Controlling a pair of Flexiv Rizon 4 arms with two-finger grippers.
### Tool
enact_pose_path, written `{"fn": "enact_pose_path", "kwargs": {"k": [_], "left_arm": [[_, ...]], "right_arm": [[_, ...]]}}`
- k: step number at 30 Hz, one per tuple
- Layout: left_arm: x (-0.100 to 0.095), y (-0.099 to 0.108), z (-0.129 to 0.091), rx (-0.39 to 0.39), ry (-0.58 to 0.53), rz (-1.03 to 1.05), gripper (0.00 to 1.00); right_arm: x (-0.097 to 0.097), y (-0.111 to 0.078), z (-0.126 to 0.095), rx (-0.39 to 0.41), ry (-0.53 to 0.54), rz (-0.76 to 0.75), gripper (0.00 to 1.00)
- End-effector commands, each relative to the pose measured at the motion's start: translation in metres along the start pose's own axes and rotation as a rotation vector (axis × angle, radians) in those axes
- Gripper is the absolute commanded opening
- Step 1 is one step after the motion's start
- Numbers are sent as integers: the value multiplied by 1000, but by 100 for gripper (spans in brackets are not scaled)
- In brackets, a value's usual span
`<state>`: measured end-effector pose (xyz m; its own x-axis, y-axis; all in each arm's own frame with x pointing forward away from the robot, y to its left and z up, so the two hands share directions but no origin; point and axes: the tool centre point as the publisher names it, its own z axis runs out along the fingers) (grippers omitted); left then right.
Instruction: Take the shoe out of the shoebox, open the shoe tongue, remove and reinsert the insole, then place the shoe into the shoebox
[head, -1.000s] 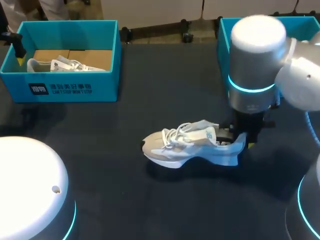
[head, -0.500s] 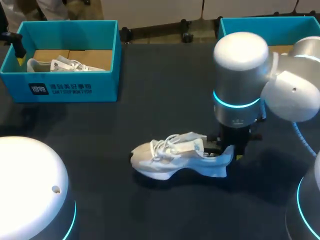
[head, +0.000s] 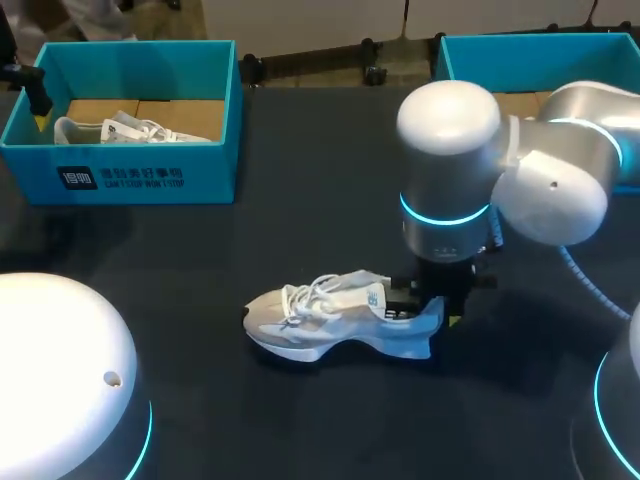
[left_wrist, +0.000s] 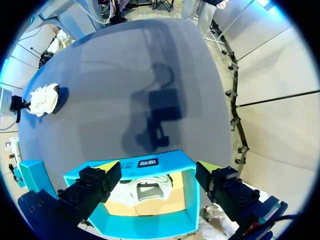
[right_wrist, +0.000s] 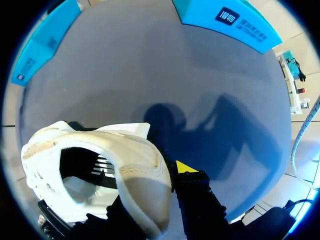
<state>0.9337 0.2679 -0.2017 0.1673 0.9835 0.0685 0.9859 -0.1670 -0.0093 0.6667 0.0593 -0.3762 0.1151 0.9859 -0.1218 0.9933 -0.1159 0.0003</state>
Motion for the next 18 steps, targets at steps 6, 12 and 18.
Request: {"fn": "enact_pose_path", "kwargs": {"k": [6, 12, 18], "left_arm": [[0, -1, 0, -1, 2, 1, 100], [0, -1, 0, -1, 2, 1, 100], [0, -1, 0, -1, 2, 1, 100]], "right_arm": [[11, -8, 17, -10, -7, 7, 0], [11, -9, 20, -22, -31, 12, 0], [12, -10, 22, -23, -40, -5, 0]]}}
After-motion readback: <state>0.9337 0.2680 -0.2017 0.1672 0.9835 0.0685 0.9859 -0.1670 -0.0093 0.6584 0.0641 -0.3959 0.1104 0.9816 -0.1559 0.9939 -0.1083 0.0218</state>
